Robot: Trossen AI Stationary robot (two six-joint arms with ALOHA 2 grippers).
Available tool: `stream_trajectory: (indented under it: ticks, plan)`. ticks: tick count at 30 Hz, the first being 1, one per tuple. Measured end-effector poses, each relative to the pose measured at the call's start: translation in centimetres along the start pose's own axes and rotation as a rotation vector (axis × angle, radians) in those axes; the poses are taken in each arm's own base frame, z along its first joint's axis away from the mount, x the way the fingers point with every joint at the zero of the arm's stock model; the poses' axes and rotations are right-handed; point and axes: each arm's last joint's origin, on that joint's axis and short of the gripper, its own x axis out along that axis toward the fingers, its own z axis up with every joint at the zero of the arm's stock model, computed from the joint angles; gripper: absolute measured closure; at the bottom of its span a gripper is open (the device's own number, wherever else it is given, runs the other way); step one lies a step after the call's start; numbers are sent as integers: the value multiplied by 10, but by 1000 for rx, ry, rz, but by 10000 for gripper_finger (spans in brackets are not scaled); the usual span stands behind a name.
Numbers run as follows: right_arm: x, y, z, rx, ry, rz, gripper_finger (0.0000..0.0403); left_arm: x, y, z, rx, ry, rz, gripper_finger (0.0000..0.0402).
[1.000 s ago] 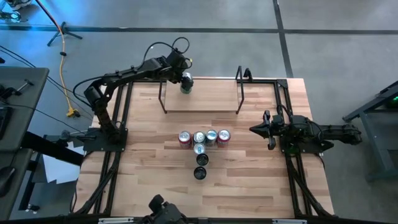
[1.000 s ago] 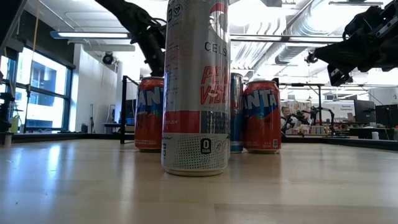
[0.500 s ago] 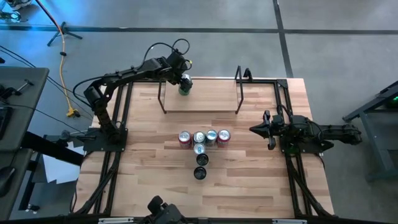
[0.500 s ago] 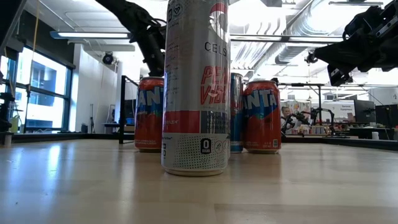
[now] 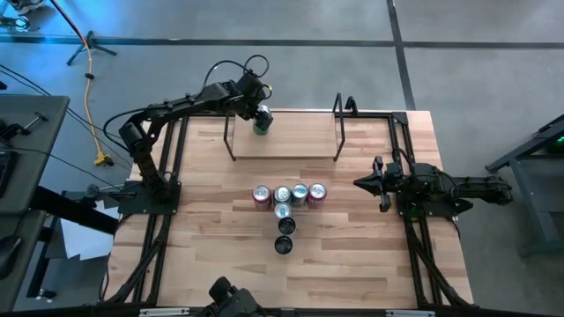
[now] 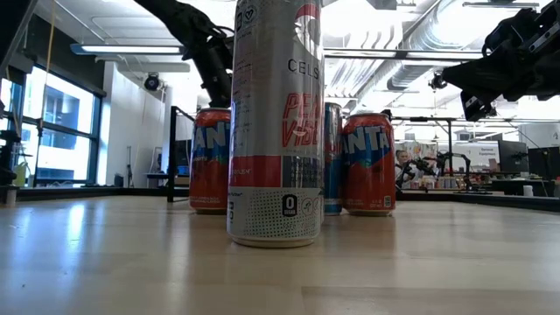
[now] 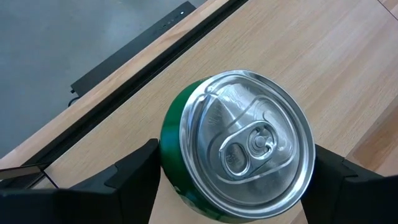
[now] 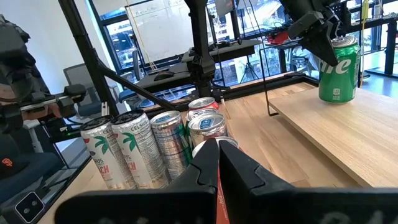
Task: Place canned beverage on shelf
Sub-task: Put the left green soda can on the shelf
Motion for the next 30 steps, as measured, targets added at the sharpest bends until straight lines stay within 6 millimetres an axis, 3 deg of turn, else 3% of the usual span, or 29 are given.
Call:
stream_trajectory:
  ticks: [12, 23, 30]
  plan:
    - [0, 0, 0, 0, 0, 0, 402, 0, 0, 0, -10, 0, 0, 123]
    - [0, 0, 0, 0, 0, 0, 402, -2, 8, 0, -27, 7, 8, 58]
    - [0, 0, 0, 0, 0, 0, 402, -15, 6, 13, -25, -27, -11, 44]
